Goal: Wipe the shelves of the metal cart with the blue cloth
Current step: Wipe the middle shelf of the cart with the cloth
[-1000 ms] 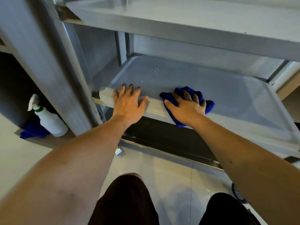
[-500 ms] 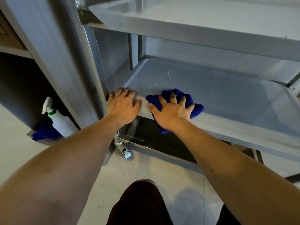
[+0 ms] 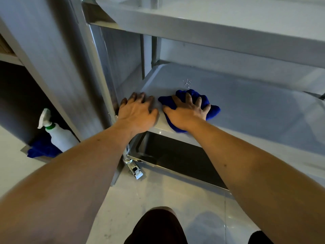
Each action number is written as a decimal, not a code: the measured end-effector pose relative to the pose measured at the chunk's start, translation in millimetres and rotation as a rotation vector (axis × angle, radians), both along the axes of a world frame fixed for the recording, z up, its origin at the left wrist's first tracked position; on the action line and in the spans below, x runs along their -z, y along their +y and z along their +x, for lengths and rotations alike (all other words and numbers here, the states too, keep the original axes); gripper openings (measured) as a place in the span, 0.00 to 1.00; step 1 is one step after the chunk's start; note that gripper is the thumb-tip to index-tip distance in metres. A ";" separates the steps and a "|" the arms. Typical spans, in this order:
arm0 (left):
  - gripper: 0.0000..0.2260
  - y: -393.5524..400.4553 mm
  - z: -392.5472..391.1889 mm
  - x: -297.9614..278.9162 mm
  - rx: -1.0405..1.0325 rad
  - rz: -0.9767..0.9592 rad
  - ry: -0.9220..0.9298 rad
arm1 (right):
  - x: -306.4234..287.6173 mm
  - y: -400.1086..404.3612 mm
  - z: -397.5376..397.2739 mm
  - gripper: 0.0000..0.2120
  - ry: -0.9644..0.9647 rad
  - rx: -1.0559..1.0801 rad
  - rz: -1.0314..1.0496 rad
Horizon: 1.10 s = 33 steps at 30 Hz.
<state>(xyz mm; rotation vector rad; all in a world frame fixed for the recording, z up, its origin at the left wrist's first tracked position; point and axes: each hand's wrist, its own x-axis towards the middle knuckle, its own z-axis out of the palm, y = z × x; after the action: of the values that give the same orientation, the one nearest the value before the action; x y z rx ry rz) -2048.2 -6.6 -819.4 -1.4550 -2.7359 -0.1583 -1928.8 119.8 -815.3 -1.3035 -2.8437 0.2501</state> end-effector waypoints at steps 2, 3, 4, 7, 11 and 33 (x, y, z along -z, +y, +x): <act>0.26 13.5 5.6 -5.4 -0.062 -0.024 -0.028 | -0.7 10.1 -14.6 0.32 -0.002 0.029 -0.005; 0.25 20.3 9.1 -7.4 -0.100 -0.028 -0.040 | -0.2 14.9 -21.5 0.32 -0.003 0.041 0.003; 0.25 24.8 11.6 -7.3 -0.132 -0.021 -0.040 | 1.2 19.8 -28.1 0.32 -0.003 0.047 0.015; 0.26 25.6 10.8 -0.5 -0.133 0.029 0.015 | 4.5 41.2 -45.8 0.33 -0.003 0.051 0.051; 0.24 23.6 8.0 3.8 -0.139 0.108 0.026 | 1.4 77.4 -73.2 0.33 -0.006 0.078 0.024; 0.25 23.0 11.4 11.6 -0.214 0.570 0.015 | -2.4 111.4 -156.2 0.26 -0.158 -0.366 0.097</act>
<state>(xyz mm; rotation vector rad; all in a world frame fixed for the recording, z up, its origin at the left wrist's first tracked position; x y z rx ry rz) -2036.8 16.4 -831.0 -0.9969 -2.5002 -0.8287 -2085.0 231.3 -812.9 -0.8124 -3.1672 0.0067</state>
